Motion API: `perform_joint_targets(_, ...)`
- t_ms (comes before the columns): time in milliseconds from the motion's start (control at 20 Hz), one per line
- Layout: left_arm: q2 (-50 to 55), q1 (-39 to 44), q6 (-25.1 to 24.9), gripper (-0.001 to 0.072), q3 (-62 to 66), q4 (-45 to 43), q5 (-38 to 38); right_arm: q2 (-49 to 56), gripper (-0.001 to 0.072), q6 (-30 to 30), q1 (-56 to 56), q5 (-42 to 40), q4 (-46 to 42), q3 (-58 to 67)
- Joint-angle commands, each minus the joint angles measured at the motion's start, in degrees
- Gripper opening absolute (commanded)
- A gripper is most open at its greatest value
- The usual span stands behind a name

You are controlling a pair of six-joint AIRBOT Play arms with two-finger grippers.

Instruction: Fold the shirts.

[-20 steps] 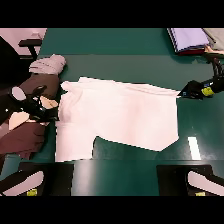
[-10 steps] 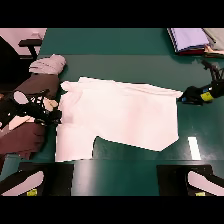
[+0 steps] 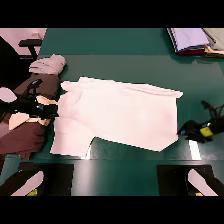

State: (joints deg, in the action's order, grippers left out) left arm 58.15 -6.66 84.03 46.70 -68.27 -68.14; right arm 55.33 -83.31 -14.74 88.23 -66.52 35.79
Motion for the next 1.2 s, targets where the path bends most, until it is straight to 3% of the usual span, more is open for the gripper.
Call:
perform_joint_targets(0,-0.59,-0.04,-0.09,0.0024,0.15,2.12,0.17,-1.44,0.0572,-0.87,3.17,-3.58,4.92,-9.16)
perform_joint_targets(50,-0.59,-0.04,-0.09,0.0024,0.15,2.43,0.15,-0.15,0.0568,-0.9,5.49,-5.46,5.73,-10.21)
perform_joint_targets(100,-0.59,-0.04,-0.09,0.0024,0.15,2.67,0.15,1.68,0.049,-0.92,8.46,-7.39,5.97,-10.73)
perform_joint_targets(250,-0.59,-0.04,-0.07,0.0024,0.15,2.78,-0.39,7.37,0.0425,-0.92,16.04,-13.44,6.86,-10.32)
perform_joint_targets(450,-1.29,-0.04,-0.07,0.0024,0.5,2.82,-0.94,10.49,0.0073,-0.68,20.81,-15.58,6.58,-5.9)
perform_joint_targets(500,-2.38,-0.04,-0.02,0.0024,1.25,2.82,-0.59,9.35,0.0013,-0.68,20.85,-15.56,6.47,-4.02)
perform_joint_targets(650,-7.43,-0.04,0.79,0.0024,8.2,2.8,-1.01,1.99,0.0014,-0.68,19.15,-13.64,6.49,6.71)
perform_joint_targets(850,-14.12,-0.04,1.55,0.0024,28.37,4.02,-1.73,-6.6,0.0013,-0.68,13.79,-11.45,6.49,30.36)
perform_joint_targets(1150,-15.72,-0.04,1.66,0.0023,62.93,8.2,-1.62,-7.89,0.0013,-0.68,6.78,-7.32,6.45,66.01)
